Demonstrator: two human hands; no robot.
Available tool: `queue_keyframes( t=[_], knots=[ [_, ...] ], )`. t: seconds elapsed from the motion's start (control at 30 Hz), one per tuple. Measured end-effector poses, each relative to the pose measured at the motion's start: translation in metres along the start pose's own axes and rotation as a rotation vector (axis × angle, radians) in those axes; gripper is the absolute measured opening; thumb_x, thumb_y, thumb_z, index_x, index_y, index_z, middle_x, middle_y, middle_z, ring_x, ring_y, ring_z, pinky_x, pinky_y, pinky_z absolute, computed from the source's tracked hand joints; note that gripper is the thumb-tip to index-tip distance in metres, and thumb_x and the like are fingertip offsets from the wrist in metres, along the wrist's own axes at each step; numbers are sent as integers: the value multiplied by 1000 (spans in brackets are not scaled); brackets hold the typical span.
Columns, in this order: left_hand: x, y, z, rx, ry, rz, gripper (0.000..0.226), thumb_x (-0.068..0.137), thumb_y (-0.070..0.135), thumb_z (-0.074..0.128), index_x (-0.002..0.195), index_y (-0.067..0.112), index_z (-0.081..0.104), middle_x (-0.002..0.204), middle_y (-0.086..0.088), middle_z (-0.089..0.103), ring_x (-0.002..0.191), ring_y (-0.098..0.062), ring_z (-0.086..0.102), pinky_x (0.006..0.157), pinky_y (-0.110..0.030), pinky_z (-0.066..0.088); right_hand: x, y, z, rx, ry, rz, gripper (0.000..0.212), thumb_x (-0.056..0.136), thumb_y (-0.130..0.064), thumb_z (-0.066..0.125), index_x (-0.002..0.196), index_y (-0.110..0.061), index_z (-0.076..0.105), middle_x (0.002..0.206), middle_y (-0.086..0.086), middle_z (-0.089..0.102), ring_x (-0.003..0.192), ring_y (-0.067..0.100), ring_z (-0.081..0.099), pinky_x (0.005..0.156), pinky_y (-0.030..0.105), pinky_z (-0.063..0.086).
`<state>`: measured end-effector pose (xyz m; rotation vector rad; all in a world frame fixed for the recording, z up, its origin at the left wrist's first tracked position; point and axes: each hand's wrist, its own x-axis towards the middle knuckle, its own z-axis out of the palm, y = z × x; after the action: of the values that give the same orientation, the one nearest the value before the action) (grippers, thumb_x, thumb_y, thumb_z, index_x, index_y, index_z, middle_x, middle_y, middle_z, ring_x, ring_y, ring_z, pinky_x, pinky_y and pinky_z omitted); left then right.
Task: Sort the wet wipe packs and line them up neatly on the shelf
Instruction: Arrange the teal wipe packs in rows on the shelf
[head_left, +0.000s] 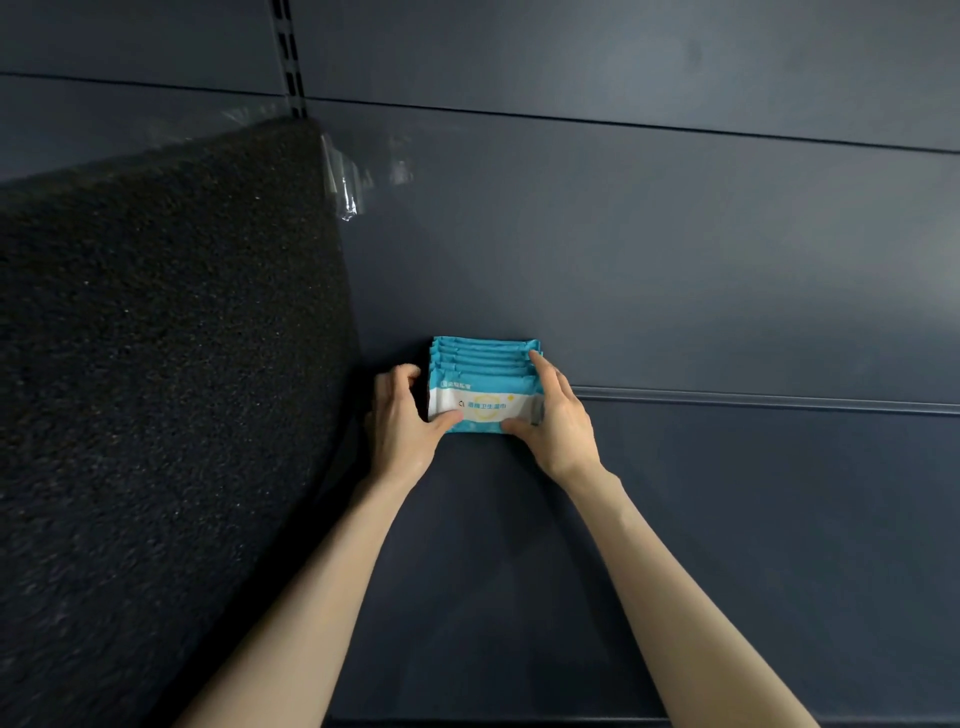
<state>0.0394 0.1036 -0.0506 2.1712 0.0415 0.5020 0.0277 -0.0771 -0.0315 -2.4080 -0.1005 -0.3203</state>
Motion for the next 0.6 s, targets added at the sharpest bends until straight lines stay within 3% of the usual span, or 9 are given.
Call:
queue_keyframes(
  t=[0.07,0.1,0.23,0.3,0.47,0.6],
  knots=[
    [2,0,-1,-33,-71,-40,82,69,26,83,137,11,40,134,-11,48,121,-27,49,100,-45,42,2,0,0,-29,-10,-5,89,81,-22,74,151,-24,18,154,-3,27,136,23,36,106,42,37],
    [3,0,-1,-42,-118,-44,81,72,27,81,140,11,39,134,-10,51,122,-27,50,100,-43,43,3,0,0,-46,-15,-5,89,82,-23,73,151,-25,17,155,-4,26,136,23,36,106,43,37],
    [-1,4,-2,-18,-161,-5,44,79,27,75,117,12,58,110,-4,68,99,-25,63,84,-42,52,4,-1,-1,-103,-30,0,88,83,-26,72,151,-27,15,157,-5,23,134,26,37,103,43,40],
    [-3,7,-4,-4,-167,-9,38,80,28,73,111,11,59,106,-3,68,96,-24,64,81,-42,52,4,-3,-3,-125,-39,5,88,83,-27,71,151,-27,15,157,-4,21,135,27,35,104,42,39],
    [-9,17,-13,97,-170,-8,52,81,24,72,127,13,51,123,-8,58,113,-27,54,92,-39,46,-7,-16,-16,-208,-50,33,86,86,-29,67,152,-25,12,159,2,13,138,31,28,105,42,33],
    [-22,39,-30,163,-87,115,59,86,23,67,138,10,44,134,-11,49,125,-29,44,100,-36,35,-28,-30,-41,-238,63,-15,59,93,-30,57,145,-18,32,154,5,25,133,30,32,101,40,36]
  ],
)
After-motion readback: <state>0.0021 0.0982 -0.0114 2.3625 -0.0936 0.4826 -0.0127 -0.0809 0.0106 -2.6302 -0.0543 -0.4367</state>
